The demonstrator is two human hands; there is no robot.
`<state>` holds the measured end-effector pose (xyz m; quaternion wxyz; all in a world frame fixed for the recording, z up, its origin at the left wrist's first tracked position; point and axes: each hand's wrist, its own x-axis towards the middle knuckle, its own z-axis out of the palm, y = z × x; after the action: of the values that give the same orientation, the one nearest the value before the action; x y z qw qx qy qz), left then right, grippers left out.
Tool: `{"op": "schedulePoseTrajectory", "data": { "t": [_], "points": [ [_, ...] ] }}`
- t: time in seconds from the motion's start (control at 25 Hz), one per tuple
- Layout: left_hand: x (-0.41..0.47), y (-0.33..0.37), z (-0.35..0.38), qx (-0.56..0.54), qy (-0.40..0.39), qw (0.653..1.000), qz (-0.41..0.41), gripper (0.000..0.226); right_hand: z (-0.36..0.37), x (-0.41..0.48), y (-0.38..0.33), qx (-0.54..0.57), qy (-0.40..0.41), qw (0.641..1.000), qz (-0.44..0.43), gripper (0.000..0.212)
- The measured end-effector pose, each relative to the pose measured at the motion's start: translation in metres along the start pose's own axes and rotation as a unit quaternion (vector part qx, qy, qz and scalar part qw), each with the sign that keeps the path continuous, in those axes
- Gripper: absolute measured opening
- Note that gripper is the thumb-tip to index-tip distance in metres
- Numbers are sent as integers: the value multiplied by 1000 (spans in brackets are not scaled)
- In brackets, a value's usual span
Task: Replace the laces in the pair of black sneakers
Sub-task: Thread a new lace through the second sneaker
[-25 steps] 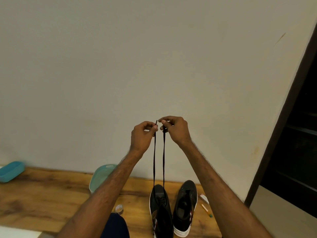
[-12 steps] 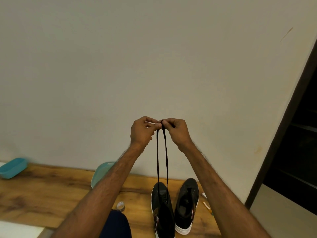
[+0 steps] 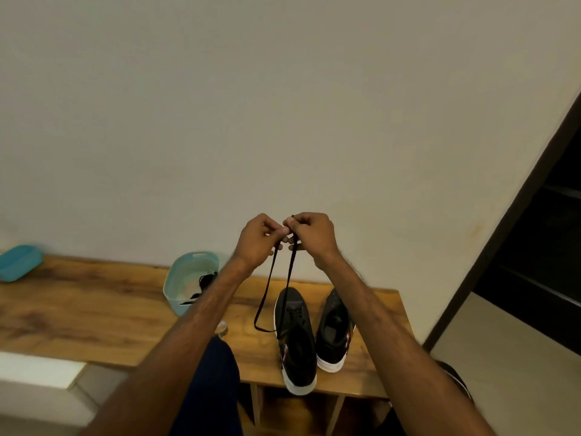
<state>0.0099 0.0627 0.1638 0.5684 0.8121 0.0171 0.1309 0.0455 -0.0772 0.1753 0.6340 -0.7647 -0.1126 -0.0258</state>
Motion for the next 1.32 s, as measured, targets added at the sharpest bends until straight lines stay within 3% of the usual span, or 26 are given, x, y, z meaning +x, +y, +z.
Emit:
{"op": "schedulePoseTrajectory", "data": {
  "t": [0.16, 0.4, 0.52, 0.76, 0.96, 1.16, 1.32],
  "points": [
    [-6, -30, 9, 36, 2, 999, 14, 15, 10, -7, 34, 1, 20, 999, 49, 16],
    [-16, -75, 26, 59, 56, 996, 21, 10, 9, -17, 91, -64, -58, 996, 15, 17],
    [-16, -99, 36, 66, 21, 998, 11, 10, 8, -23, 121, -126, -56, 990, 8, 13],
    [-33, -161, 63, -17, -16, 993, -112, 10, 5, -45, 177, -214, -100, 971, -47, 15],
    [-31, -176, 78, -25, -15, 992, -125, 9, 3, -50, 207, -158, -86, 983, -20, 18],
    [-23, -165, 78, -132, -11, 981, -143, 17, 1, -42, 197, -47, -28, 998, 17, 23],
    [-27, -155, 75, -185, -4, 971, -152, 15, -1, -45, 195, -51, -32, 997, -48, 34]
  ]
}}
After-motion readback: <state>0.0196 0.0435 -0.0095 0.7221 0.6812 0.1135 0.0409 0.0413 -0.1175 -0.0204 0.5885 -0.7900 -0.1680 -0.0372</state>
